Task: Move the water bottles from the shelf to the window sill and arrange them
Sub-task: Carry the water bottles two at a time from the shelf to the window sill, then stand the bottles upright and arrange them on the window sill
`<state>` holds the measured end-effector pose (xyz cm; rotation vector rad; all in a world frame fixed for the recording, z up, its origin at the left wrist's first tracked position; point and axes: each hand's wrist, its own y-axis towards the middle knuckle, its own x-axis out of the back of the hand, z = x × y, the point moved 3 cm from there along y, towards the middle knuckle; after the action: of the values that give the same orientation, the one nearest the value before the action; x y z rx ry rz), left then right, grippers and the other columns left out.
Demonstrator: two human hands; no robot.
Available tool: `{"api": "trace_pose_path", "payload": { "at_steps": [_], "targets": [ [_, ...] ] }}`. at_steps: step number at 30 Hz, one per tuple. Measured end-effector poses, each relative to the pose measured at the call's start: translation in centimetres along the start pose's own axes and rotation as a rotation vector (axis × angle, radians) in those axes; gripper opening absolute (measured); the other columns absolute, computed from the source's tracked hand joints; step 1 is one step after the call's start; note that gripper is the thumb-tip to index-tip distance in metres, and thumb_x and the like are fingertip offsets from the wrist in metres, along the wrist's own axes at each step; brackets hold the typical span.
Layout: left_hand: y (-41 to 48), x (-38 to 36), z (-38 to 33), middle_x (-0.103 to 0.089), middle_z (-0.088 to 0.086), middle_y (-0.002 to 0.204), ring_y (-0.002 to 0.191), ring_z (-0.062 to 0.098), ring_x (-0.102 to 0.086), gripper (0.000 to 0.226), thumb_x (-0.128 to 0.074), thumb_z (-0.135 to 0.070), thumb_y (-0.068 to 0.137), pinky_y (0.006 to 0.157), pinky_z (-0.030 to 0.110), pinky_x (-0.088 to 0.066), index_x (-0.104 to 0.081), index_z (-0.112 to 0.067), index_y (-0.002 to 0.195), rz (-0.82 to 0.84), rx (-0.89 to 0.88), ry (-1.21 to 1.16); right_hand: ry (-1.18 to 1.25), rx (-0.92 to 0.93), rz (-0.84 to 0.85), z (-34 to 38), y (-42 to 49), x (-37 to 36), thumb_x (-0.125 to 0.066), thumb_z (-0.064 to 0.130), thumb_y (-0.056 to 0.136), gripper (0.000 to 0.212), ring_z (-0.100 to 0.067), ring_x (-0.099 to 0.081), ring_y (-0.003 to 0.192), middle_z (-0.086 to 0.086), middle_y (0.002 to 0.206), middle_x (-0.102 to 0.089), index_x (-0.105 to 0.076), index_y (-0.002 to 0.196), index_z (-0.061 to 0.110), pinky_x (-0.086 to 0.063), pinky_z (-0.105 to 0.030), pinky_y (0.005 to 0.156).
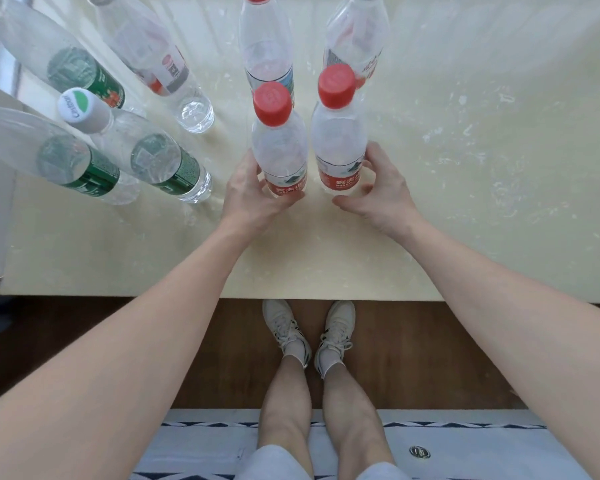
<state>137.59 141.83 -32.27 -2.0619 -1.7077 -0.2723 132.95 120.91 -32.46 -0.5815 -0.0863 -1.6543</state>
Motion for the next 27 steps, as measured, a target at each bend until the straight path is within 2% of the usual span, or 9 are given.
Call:
{"api": "trace_pose_path", "payload": {
  "at_steps": [3,5,7,10,13,18,22,26,27],
  "targets": [
    [0.1,0.0,0.2,-0.058,-0.017,0.107,0.098,-0.016,-0.056,0.065,-0.089,-0.023,0.067,0.079,0.003,-0.045,-0.055,-0.019,0.123,-0.007,-0.009,0.017,0.027,0.02,-0.013,0.3,0.5,-0.5,-0.082,0.023,0.062,0.072,-0.004,-0.057,0.119,0.014,0.117,-0.065,-0.054,0.127,0.038,-0.053,-0.035,0.091],
    [0.2,0.1,0.3,-0.058,-0.017,0.105,0.097,-0.011,-0.056,0.066,-0.089,-0.026,0.067,0.082,0.007,-0.047,-0.056,-0.019,0.123,-0.009,-0.016,0.036,0.013,0.021,-0.032,0.4,0.7,-0.9,-0.083,0.031,0.057,0.067,-0.015,-0.061,0.113,0.004,0.117,-0.064,-0.055,0.114,0.053,-0.055,-0.045,0.092],
    [0.3,0.1,0.4,-0.059,-0.015,0.106,0.102,0.0,-0.058,0.064,-0.09,-0.028,0.066,0.086,0.013,-0.049,-0.056,-0.022,0.121,-0.005,-0.03,0.051,-0.013,0.041,-0.044,0.4,0.9,-1.1,-0.084,0.034,0.054,0.065,-0.02,-0.063,0.11,-0.003,0.118,-0.062,-0.052,0.101,0.065,-0.055,-0.047,0.091],
    [0.5,0.3,0.5,-0.062,-0.011,0.107,0.104,0.005,-0.06,0.064,-0.09,-0.03,0.066,0.088,0.016,-0.05,-0.057,-0.021,0.12,0.001,-0.045,0.06,-0.017,0.023,-0.086,0.3,1.0,-0.7,-0.09,0.026,0.057,0.064,-0.017,-0.064,0.107,0.005,0.113,-0.066,-0.055,0.104,0.052,-0.055,-0.041,0.093],
    [0.9,0.3,0.8,-0.065,-0.004,0.111,0.103,0.008,-0.062,0.064,-0.089,-0.031,0.065,0.083,0.012,-0.05,-0.06,-0.015,0.119,0.027,-0.049,0.073,-0.015,-0.009,-0.125,0.0,1.1,-0.1,-0.091,0.02,0.061,0.069,-0.008,-0.063,0.099,0.027,0.095,-0.061,-0.057,0.12,0.031,-0.05,-0.021,0.086],
    [1.2,0.4,1.2,-0.067,-0.002,0.111,0.097,0.005,-0.063,0.062,-0.089,-0.028,0.064,0.081,0.006,-0.048,-0.062,-0.013,0.117,0.06,-0.029,0.116,-0.051,-0.029,-0.14,-0.2,1.1,0.3,-0.091,0.021,0.062,0.064,-0.005,-0.061,0.096,0.016,0.1,-0.063,-0.058,0.116,0.03,-0.041,0.0,0.074],
    [1.3,0.5,1.2,-0.059,-0.017,0.095,0.082,-0.016,-0.055,0.054,-0.09,-0.025,0.065,0.074,-0.002,-0.041,-0.057,-0.024,0.107,0.061,0.006,0.168,-0.079,-0.049,-0.113,-0.5,0.8,0.4,-0.091,0.02,0.063,0.057,-0.007,-0.063,0.093,0.011,0.1,-0.066,-0.057,0.107,0.032,-0.042,0.0,0.07],
    [1.4,0.6,1.1,-0.056,-0.023,0.089,0.077,-0.022,-0.052,0.052,-0.089,-0.023,0.065,0.071,-0.003,-0.039,-0.054,-0.026,0.103,0.068,0.017,0.2,-0.09,-0.072,-0.104,-0.9,0.8,0.2,-0.092,0.023,0.062,0.058,-0.011,-0.065,0.096,0.008,0.103,-0.068,-0.059,0.108,0.031,-0.046,-0.014,0.079],
    [1.4,0.6,1.2,-0.055,-0.026,0.087,0.075,-0.025,-0.05,0.051,-0.089,-0.023,0.066,0.069,-0.004,-0.038,-0.053,-0.025,0.102,0.074,0.018,0.205,-0.088,-0.078,-0.108,-1.1,0.8,0.2,-0.093,0.023,0.061,0.059,-0.011,-0.065,0.096,0.007,0.105,-0.068,-0.058,0.109,0.031,-0.046,-0.013,0.079]
  ]
}}
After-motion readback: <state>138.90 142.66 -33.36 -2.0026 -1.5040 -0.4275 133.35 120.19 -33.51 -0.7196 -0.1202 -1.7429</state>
